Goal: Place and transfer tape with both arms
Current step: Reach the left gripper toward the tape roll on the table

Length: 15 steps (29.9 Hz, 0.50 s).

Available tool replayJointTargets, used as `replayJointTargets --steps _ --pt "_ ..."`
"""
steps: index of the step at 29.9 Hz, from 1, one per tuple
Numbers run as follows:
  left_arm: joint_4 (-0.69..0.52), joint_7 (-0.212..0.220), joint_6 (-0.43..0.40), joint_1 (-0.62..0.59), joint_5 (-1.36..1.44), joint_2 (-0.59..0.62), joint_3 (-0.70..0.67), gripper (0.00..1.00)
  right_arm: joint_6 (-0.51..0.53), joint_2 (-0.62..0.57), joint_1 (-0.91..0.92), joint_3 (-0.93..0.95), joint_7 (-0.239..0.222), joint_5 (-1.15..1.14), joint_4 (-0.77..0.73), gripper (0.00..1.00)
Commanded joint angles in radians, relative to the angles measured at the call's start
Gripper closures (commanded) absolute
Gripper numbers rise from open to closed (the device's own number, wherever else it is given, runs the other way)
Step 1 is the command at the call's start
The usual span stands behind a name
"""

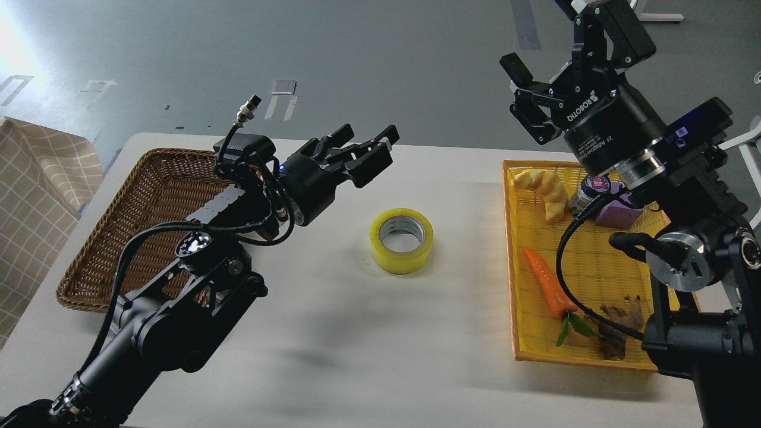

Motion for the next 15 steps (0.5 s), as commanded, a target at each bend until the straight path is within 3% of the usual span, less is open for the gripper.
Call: replayJointTargets --steps 1,4,15 --pt "0.015 -0.011 0.031 0.011 0.004 -0.002 0.051 0.02 0.0 0.0 0.005 0.0 0.0 0.0 -0.001 0.0" --pt "0.025 -0.012 0.084 -0.005 0.004 0.018 0.154 0.02 0.0 0.0 0.002 -0.002 0.0 0.0 0.001 0.0" --pt "0.127 -0.009 0.088 -0.02 0.004 0.054 0.177 0.02 0.0 0.0 -0.002 -0.007 0.0 0.0 -0.001 0.0"
